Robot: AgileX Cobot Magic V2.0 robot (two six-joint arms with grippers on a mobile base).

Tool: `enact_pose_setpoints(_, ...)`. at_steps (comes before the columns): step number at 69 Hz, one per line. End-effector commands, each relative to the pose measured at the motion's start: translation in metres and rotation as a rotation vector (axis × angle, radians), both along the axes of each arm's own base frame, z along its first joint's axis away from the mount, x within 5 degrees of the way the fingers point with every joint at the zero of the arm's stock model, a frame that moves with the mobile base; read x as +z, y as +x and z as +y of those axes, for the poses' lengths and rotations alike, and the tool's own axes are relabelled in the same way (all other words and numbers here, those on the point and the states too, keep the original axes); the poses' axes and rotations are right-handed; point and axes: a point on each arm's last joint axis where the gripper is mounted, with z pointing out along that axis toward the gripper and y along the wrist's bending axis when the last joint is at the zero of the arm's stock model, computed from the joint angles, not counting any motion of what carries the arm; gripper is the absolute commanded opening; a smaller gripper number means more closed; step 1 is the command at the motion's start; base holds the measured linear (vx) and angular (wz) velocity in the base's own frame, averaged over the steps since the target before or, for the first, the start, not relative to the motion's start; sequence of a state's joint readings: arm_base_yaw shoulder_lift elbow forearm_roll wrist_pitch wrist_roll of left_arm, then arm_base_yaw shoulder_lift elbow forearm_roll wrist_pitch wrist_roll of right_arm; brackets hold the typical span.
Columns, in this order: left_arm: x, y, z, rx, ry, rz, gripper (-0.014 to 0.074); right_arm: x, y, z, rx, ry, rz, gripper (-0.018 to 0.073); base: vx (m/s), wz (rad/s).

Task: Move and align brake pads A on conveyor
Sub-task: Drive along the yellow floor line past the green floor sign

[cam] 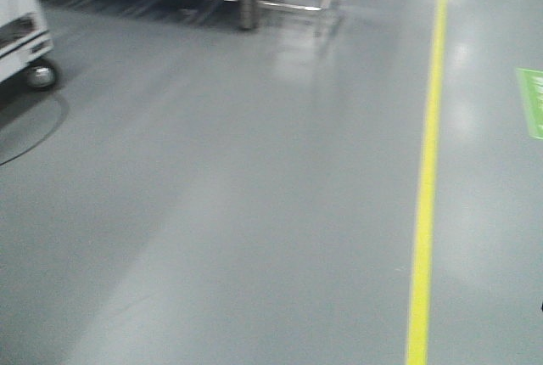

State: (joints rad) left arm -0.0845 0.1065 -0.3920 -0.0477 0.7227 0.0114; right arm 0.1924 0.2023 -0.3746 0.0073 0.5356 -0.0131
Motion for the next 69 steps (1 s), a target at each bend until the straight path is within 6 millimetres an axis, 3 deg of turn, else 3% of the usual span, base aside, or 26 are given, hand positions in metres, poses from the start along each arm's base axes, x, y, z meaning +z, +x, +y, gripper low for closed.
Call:
enact_pose_setpoints(1,0.0133,0.0025,-0.0005,-0.004,-0.016,-0.081,0.0439,0.0140,0.0021,-0.0001,-0.002,-0.003,-0.085,0.0505,-0.08,-0.85)
enact_pose_setpoints(39,0.0133,0.0025,-0.0005,-0.004,-0.016,-0.081,0.0439,0.0140,0.0021,-0.0001,-0.002,-0.003,-0.085,0.0505,0.04,-0.85)
enact_pose_setpoints(69,0.0133,0.0025,-0.0005,-0.004,-0.016,-0.081,0.0439,0.0140,0.0021,-0.0001,-0.002,-0.003,-0.085,0.0505,0.20,-0.39)
